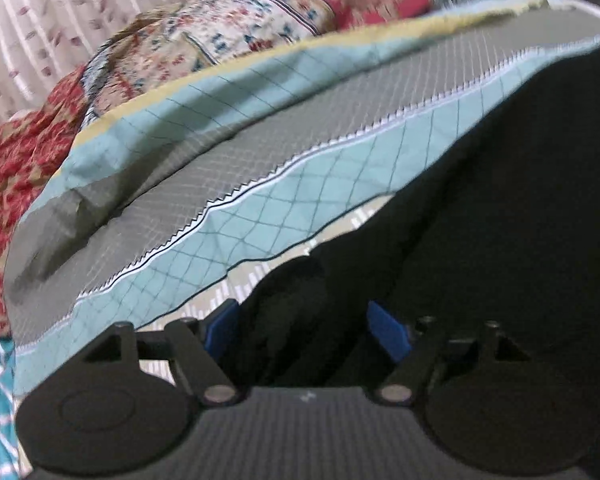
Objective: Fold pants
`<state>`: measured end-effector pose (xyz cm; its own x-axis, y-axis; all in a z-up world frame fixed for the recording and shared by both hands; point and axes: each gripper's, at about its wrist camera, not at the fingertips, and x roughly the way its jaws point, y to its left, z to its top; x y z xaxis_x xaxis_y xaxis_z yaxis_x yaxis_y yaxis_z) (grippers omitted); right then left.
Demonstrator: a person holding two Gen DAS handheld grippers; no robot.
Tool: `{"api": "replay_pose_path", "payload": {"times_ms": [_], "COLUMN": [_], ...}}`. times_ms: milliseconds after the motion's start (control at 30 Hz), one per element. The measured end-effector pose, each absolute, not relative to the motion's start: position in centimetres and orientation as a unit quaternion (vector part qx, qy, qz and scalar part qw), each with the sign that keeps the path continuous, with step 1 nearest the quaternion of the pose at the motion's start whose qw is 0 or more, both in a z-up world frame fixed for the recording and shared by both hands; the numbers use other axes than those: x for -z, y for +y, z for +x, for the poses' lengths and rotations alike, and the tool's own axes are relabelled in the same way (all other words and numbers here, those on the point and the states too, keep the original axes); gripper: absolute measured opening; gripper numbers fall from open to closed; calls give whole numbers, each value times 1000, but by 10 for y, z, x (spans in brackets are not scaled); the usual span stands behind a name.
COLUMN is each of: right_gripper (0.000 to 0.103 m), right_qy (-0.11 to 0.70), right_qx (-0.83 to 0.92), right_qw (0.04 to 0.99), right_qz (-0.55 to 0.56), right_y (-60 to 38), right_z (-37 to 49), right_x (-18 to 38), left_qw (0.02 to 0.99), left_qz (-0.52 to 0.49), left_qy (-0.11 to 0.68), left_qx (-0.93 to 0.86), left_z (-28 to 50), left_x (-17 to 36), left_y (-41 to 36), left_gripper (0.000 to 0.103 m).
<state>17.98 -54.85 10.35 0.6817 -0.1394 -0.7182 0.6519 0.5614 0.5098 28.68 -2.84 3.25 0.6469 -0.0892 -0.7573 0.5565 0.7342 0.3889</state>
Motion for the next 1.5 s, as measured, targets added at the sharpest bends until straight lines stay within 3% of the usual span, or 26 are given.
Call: {"api": "replay_pose_path", "payload": {"times_ms": [133, 267, 433, 500, 533, 800, 1067, 1300, 1500], "right_gripper": [37, 38, 45, 32, 12, 8, 8, 8, 8], "right_qy": [341, 364, 426, 442, 445, 331, 251, 222, 226], "right_qx": [312, 351, 392, 391, 380, 335, 294, 288, 321], "right_qw": [802, 769, 754, 759, 762, 806, 833, 825, 783], "right_qz": [379, 390, 311, 275, 278, 358, 396, 432, 482], "right_y": [-585, -610, -616, -609, -609, -611, -593, -582, -572], "right_z": [233, 261, 293, 295, 291, 200, 66, -59, -151], "right_x": [-74, -40, -21, -21, -20, -77, -150, -137, -73], "left_qw": [850, 854, 858, 860, 863, 892, 920, 925, 910], "left_qz": [308, 320, 326, 325, 324, 305, 266, 237, 222], "left_qy": [383, 365, 351, 347, 344, 288, 234, 228, 279], "left_qx": [188, 187, 184, 182, 180, 169, 170, 192, 210], "left_z": [303, 301, 299, 299, 298, 259, 164, 46, -29], "left_x": [-18, -12, -10, -12, -14, -64, -132, -148, -113], "left_y": [-32, -37, -36, -37, -38, -30, 0, 29, 38], "left_gripper": [41, 31, 22, 15, 12, 10, 10, 10, 10]}}
